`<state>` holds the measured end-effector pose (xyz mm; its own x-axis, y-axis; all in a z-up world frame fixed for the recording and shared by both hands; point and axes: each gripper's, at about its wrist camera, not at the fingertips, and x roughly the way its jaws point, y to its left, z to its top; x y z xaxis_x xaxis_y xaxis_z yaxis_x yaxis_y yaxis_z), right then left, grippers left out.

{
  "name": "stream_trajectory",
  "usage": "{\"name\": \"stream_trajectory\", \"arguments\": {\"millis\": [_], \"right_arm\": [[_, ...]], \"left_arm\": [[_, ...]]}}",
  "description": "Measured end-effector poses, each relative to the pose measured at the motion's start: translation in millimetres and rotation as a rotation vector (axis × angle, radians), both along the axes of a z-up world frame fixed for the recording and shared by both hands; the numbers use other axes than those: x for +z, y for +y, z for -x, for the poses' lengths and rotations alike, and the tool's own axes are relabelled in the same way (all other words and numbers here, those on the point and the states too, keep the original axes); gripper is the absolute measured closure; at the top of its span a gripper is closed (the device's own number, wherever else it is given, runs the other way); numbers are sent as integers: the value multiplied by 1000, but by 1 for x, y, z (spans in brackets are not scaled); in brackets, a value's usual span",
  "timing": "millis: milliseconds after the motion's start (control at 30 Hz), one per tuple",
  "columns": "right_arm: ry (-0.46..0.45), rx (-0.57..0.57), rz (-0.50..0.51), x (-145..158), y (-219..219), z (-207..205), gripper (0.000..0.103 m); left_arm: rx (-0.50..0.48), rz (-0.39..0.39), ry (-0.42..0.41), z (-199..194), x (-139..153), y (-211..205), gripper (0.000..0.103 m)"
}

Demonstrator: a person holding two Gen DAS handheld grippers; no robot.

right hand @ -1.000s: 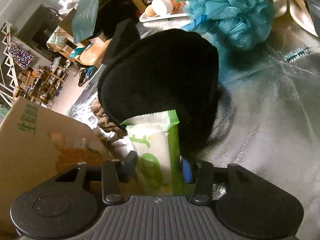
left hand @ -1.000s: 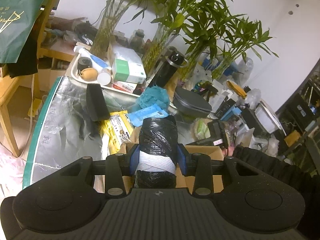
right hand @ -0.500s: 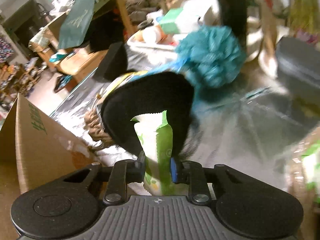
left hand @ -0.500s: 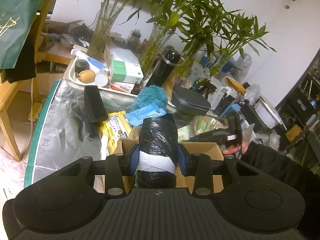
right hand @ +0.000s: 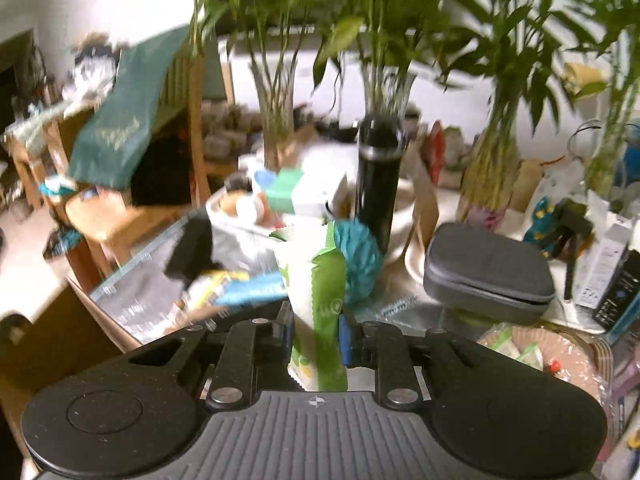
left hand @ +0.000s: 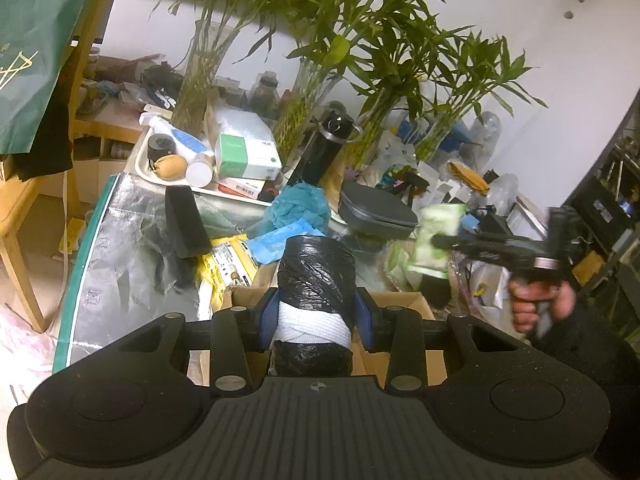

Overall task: Organize soft objects
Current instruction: 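Lower the green packet into the box and open the right gripper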

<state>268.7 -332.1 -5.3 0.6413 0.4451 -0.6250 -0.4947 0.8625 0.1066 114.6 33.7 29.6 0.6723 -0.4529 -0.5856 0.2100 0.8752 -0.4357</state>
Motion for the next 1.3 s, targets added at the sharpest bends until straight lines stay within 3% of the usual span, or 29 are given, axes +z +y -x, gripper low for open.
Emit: {"name": "stream_trajectory", "arguments": {"millis": [167, 367, 567, 733, 767, 833, 1033, 1133, 1200, 1300], "right_arm": [[44, -11, -120, 27, -1, 29, 79], [174, -10, -203, 21, 15, 62, 79], [281, -27, -214, -6, 32, 91, 79], [359, -54, -236, -26, 38, 106, 83], [365, -54, -235, -28, 39, 108, 84], [372, -51, -239, -30, 41, 112, 100], [352, -31, -218, -25, 47, 117, 99], [321, -6, -191, -19, 51, 121, 93], [300, 15, -175, -16, 54, 126, 67], [273, 35, -184, -12, 54, 131, 30]], "left_arm": [[-4, -9, 48, -5, -3, -7, 64], [-7, -7, 125, -9, -18, -14, 64], [10, 27, 212, -12, -37, -17, 64], [10, 22, 238, -12, -47, -23, 64], [12, 18, 240, -12, -48, -24, 64], [22, 17, 249, -14, -51, -24, 64], [36, 8, 264, -14, -56, -26, 63], [52, -5, 279, -15, -59, -26, 59], [61, -10, 275, -14, -59, -26, 40], [64, -14, 254, -11, -56, -25, 32]]}}
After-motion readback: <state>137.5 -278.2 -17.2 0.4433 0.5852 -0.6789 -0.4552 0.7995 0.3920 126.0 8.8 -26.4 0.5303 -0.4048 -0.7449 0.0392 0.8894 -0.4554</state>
